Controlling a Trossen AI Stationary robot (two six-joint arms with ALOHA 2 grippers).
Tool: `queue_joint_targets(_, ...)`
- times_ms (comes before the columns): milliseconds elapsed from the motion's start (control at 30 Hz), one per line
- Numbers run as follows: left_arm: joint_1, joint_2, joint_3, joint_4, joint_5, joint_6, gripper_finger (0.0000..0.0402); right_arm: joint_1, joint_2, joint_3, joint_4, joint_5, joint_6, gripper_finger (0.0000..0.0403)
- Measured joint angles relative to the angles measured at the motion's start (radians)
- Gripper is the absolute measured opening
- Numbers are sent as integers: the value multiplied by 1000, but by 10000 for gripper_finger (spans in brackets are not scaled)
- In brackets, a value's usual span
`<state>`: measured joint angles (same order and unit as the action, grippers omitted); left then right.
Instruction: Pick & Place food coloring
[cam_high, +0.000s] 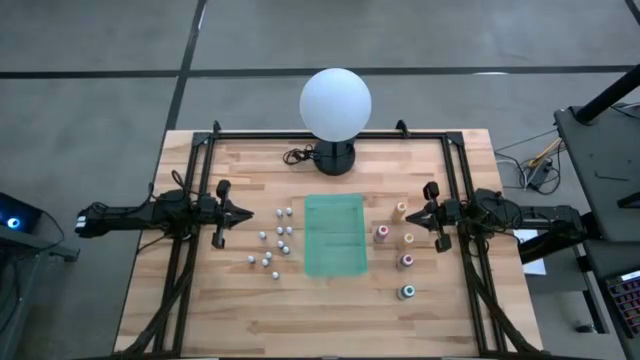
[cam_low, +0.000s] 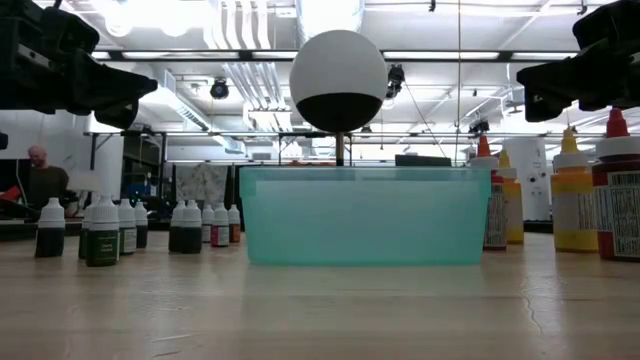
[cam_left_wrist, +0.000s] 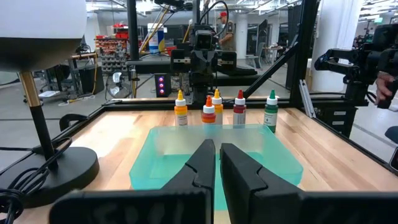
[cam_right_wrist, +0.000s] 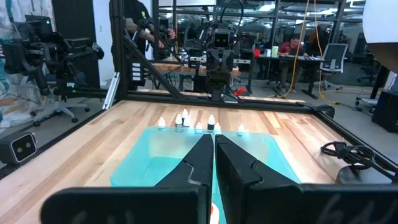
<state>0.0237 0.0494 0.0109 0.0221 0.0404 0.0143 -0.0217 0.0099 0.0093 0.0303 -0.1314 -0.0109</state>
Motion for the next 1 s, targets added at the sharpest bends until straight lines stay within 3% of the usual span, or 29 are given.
queue_joint_targets(1000, 0, 0, 0, 0, 0, 0, 0, 0, 0, 0, 5, 1, 12, 9)
